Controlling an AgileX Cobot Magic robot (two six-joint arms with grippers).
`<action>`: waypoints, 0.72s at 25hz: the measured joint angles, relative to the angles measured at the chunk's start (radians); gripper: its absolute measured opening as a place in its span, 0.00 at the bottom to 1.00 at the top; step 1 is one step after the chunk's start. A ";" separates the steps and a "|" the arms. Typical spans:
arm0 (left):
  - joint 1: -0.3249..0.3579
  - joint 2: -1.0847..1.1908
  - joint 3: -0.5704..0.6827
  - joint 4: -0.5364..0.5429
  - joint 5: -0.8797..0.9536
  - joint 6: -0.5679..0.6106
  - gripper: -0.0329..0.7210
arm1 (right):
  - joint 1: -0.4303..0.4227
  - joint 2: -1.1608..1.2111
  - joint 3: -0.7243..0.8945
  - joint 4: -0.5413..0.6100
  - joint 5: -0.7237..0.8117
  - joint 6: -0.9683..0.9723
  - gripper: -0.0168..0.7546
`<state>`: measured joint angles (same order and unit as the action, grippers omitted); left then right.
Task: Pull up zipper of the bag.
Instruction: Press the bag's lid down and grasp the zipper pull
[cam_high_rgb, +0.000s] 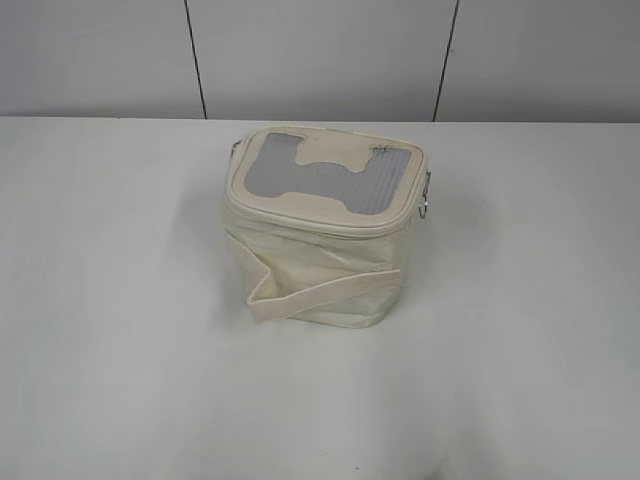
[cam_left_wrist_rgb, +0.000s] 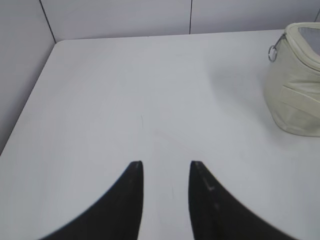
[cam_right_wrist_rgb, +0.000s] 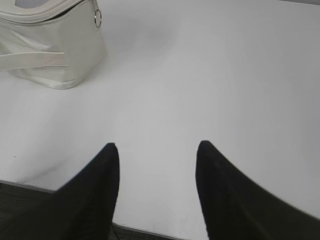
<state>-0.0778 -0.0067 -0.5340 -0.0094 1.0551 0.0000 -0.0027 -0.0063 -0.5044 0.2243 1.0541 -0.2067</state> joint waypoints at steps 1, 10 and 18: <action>0.000 0.000 0.000 0.000 0.000 0.000 0.36 | 0.000 0.000 0.000 0.014 -0.001 0.000 0.54; 0.000 0.000 0.000 0.000 0.000 0.000 0.36 | 0.000 0.273 -0.014 0.473 -0.248 -0.256 0.54; 0.000 0.000 0.000 0.000 0.000 0.000 0.36 | 0.000 0.895 -0.244 0.802 -0.257 -0.735 0.54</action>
<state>-0.0778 -0.0067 -0.5340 -0.0094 1.0551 0.0000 -0.0027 0.8885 -0.7480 1.0263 0.7968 -0.9414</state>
